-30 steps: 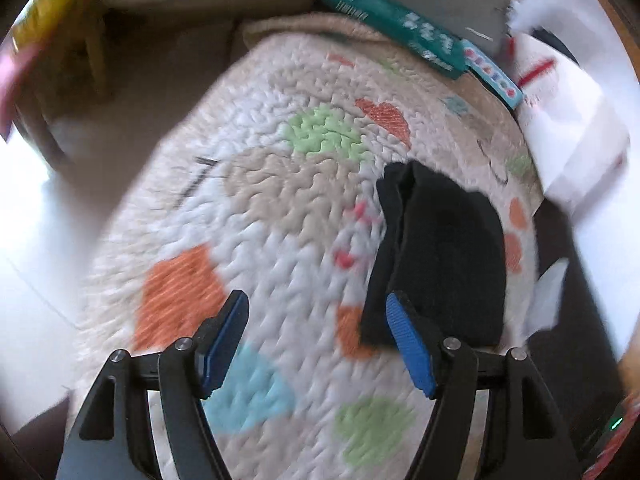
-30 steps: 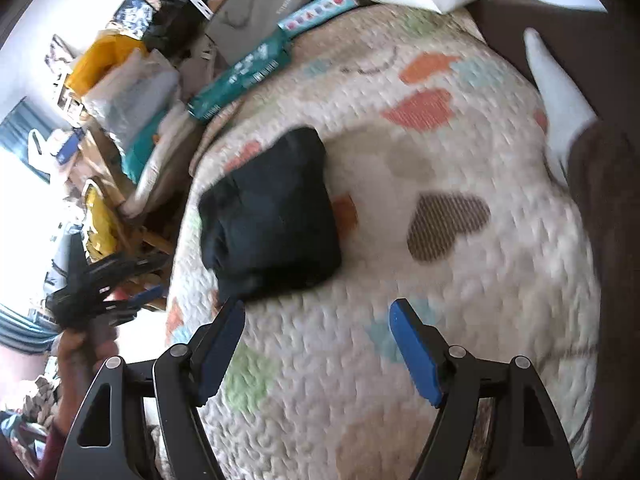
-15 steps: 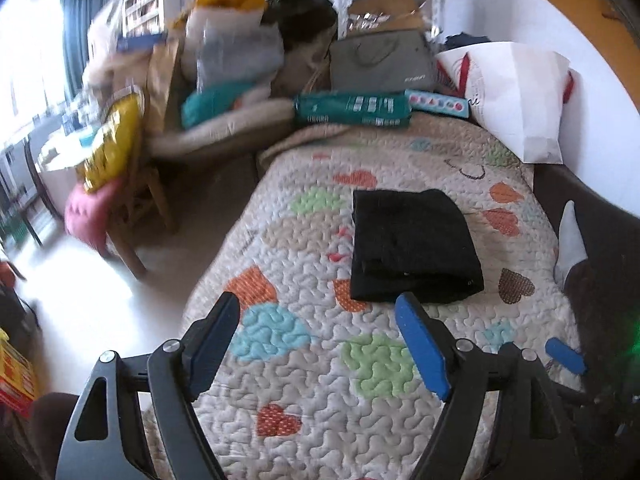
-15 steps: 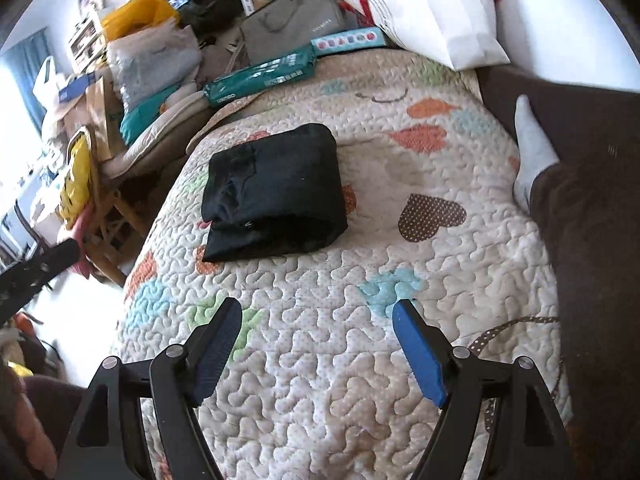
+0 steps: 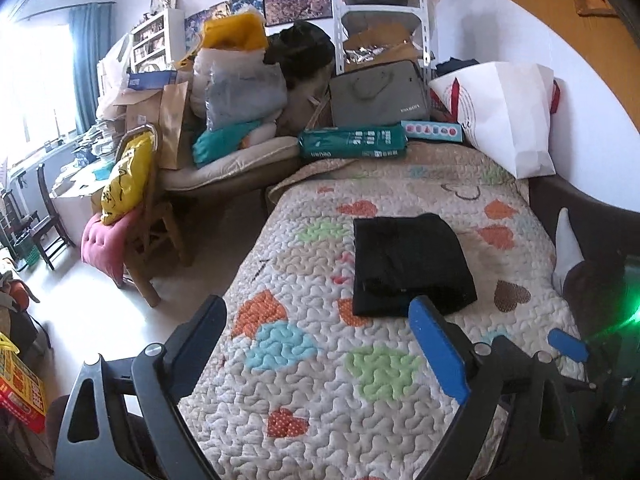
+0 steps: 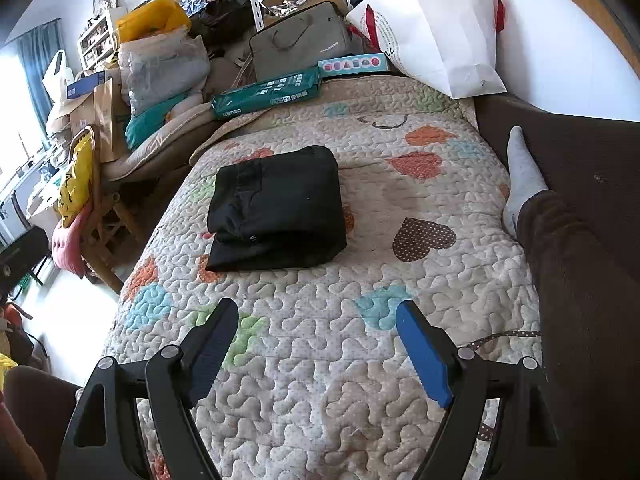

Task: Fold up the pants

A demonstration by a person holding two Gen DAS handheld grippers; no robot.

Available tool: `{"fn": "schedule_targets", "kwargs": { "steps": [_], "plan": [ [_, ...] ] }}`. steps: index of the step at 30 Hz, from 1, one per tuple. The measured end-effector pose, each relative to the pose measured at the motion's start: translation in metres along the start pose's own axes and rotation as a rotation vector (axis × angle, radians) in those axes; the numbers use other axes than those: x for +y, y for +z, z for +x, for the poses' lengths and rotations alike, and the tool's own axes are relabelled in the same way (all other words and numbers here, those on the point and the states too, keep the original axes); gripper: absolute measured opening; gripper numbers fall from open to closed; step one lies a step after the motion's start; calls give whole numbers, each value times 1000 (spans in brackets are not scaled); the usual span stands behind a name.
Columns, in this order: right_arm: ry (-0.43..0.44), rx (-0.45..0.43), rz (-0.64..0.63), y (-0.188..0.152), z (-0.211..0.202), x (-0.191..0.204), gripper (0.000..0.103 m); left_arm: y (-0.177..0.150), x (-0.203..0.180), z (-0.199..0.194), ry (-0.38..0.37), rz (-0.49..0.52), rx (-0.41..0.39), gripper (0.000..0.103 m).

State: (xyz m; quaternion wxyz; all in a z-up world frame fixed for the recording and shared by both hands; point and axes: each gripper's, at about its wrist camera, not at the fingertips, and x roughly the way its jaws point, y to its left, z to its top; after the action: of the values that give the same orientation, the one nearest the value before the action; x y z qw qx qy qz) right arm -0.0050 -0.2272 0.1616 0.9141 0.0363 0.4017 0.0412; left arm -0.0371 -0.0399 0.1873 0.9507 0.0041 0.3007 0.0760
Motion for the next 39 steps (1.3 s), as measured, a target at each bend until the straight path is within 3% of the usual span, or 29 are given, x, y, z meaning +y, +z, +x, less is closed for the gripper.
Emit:
{"fn": "schedule_targets", "kwargs": {
  "steps": [10,31,35,39],
  "plan": [
    [-10,2,-23,-1,0,3,87,-11,-14,4,-9,59,27,92],
    [-25,15,-27,-5,5,5,87,-18,-13,13,-20,56,52,92],
    [-35,3,-26,-5,3,2,87,-8,-18,22,-26,62,15,92],
    [-101,-32,-30,-8,-4,-9,88,9,-21,43,-45,82,-87,93]
  ]
}}
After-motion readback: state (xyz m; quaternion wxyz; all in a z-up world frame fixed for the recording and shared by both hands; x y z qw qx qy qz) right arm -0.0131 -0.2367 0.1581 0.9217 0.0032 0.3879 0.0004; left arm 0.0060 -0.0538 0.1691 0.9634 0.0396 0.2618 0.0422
